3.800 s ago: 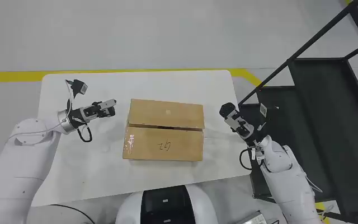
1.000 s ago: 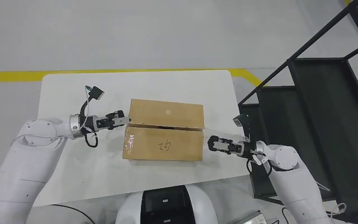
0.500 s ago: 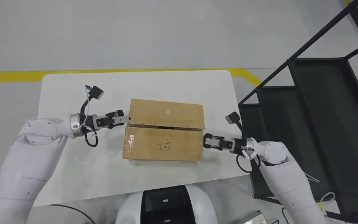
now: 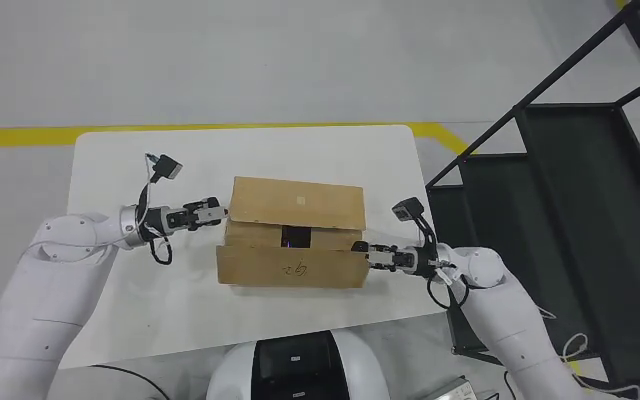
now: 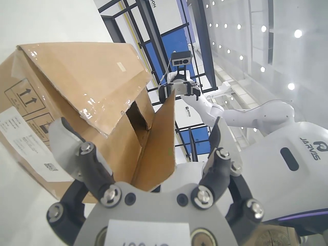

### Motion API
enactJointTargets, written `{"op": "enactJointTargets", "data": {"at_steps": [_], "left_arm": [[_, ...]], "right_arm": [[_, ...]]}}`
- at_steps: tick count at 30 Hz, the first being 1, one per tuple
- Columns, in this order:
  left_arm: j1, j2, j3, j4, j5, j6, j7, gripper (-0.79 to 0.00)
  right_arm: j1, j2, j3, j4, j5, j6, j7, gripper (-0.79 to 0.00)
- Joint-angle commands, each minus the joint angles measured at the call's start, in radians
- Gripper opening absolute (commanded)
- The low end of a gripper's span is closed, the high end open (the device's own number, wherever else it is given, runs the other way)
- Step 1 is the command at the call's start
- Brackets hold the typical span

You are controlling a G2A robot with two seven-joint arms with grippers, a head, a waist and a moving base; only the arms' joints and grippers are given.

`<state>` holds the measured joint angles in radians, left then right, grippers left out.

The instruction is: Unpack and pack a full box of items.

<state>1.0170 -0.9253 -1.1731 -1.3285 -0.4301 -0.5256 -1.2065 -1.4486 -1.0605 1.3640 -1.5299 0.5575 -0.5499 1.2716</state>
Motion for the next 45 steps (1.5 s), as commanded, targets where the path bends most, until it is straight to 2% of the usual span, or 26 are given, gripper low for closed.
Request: {"op": "enactJointTargets", "data": {"at_steps": [1, 8, 15, 21, 24, 27, 33, 37, 45], "left_arm": [[0.003, 0.000, 0.000, 0.003, -0.006, -0.001, -0.005, 0.000], [0.002, -0.004, 0.014, 0.018, -0.027, 0.004, -0.028, 0.000], [-0.001, -0.010, 0.027, 0.036, -0.064, 0.004, -0.050, 0.000], [-0.024, -0.023, 0.059, 0.062, -0.099, -0.014, -0.062, 0.000], [-0.054, -0.034, 0.086, 0.098, -0.095, -0.018, -0.048, 0.000], [-0.080, -0.050, 0.112, 0.132, -0.157, -0.042, -0.046, 0.000], [-0.126, -0.072, 0.154, 0.133, -0.267, -0.053, -0.036, 0.000], [-0.170, -0.078, 0.175, 0.157, -0.258, -0.048, -0.040, 0.000], [-0.311, -0.113, 0.251, 0.230, -0.270, -0.048, -0.040, 0.000]], "right_arm": [[-0.022, 0.009, 0.001, -0.056, 0.009, 0.019, 0.018, 0.000], [-0.117, 0.040, -0.018, -0.171, -0.099, 0.059, 0.058, 0.000], [-0.140, 0.050, -0.092, -0.150, -0.247, 0.029, 0.027, 0.000], [-0.128, 0.051, -0.123, -0.128, -0.272, 0.022, 0.014, 0.000], [-0.123, 0.053, -0.129, -0.121, -0.273, 0.024, 0.008, 0.000], [-0.120, 0.056, -0.130, -0.121, -0.271, 0.026, 0.008, 0.000], [-0.127, 0.063, -0.128, -0.129, -0.286, 0.031, 0.004, 0.000], [-0.138, 0.068, -0.127, -0.133, -0.306, 0.035, -0.009, 0.000], [-0.158, 0.077, -0.128, -0.163, -0.370, 0.042, -0.041, 0.000]]}}
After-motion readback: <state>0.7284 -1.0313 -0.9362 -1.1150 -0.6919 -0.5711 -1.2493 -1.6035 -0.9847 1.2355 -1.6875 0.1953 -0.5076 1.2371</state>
